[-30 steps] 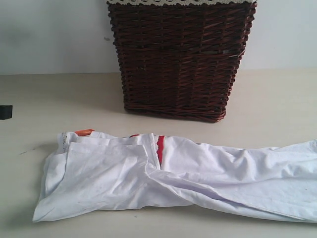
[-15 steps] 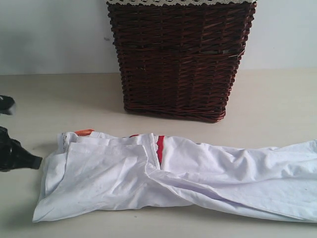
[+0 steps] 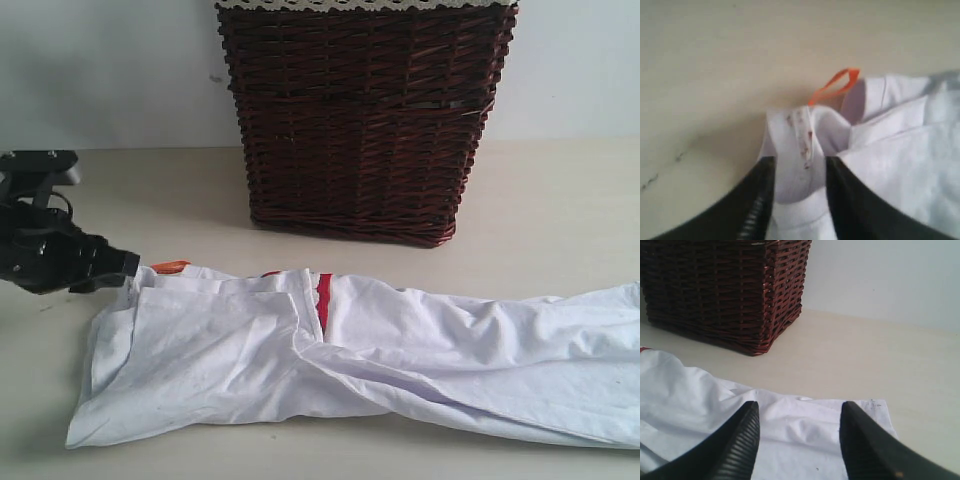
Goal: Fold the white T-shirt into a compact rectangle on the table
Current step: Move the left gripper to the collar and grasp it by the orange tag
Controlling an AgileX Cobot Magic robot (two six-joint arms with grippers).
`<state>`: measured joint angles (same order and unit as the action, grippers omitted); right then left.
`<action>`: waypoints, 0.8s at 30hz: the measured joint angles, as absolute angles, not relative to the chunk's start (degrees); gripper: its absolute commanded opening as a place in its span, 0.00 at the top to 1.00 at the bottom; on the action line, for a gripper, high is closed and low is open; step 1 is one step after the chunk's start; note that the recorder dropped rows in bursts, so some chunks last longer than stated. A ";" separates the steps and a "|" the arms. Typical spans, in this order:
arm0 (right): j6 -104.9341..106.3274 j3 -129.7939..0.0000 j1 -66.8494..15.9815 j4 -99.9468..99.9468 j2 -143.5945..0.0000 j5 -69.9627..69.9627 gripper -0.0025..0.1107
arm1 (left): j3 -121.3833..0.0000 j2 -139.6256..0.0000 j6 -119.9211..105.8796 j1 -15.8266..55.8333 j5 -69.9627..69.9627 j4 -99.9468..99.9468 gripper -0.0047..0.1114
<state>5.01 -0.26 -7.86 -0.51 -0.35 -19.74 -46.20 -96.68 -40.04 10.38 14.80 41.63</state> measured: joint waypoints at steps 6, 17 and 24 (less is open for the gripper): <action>5.01 -0.26 -7.86 -0.51 -0.35 -19.74 0.55 | -47.25 -98.23 -40.04 10.38 24.01 47.41 0.22; 5.01 -0.26 -7.86 -0.51 -0.35 -19.74 0.55 | -47.25 -101.29 -40.04 10.51 26.10 45.87 0.22; 5.01 -0.26 -7.86 -0.51 -0.35 -19.74 0.55 | -47.25 -100.23 -38.17 10.51 24.84 38.34 0.22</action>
<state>5.01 -0.26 -7.86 -0.51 -0.35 -19.74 -47.25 -100.23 -38.17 10.51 24.84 38.34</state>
